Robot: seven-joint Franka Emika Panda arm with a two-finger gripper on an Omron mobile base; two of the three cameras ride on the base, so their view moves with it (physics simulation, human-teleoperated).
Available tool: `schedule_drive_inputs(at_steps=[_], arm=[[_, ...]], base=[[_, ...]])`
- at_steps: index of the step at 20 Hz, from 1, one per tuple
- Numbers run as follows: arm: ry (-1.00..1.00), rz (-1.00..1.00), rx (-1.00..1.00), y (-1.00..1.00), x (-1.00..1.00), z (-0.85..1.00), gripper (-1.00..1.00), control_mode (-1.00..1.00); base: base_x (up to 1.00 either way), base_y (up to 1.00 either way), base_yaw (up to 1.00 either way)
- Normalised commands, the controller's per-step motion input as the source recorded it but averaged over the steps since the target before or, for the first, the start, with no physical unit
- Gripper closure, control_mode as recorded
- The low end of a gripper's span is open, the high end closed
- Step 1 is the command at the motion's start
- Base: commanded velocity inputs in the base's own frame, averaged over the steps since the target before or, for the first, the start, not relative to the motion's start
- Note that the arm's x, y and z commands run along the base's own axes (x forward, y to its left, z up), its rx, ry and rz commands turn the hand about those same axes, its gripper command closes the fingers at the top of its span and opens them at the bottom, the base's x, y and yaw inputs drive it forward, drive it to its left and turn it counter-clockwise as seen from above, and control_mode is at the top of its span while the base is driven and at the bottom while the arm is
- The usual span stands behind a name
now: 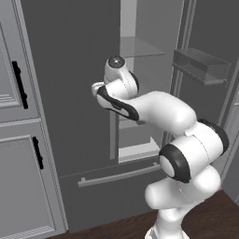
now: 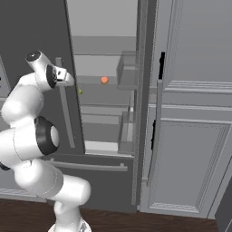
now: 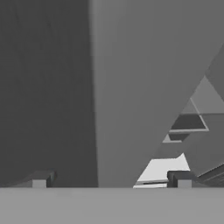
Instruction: Grab a lemon wedge from the fridge and one ice cube from the ice bowl, and put them in the glass of lemonade.
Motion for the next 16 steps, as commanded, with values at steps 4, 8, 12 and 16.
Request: schedule_drive_inputs(at_steps=[4, 8, 12, 16], arm=[[-0.06, -0.01, 0.00, 0.00, 0.13, 0.27, -1.00, -1.00], [0.00, -0.06, 0.00, 0.00, 0.38, 0.08, -1.00, -1.00], [-0.24, -0.05, 0.01, 0.00, 0.05, -0.04, -1.00, -1.00], [-0.33, -0.01, 0.02, 0.00, 0.02, -0.13, -1.00, -1.00]], base=[[0.00, 0.00, 0.00], [0.00, 0.00, 0.00], [0.00, 0.00, 0.00], [0.00, 0.00, 0.00]])
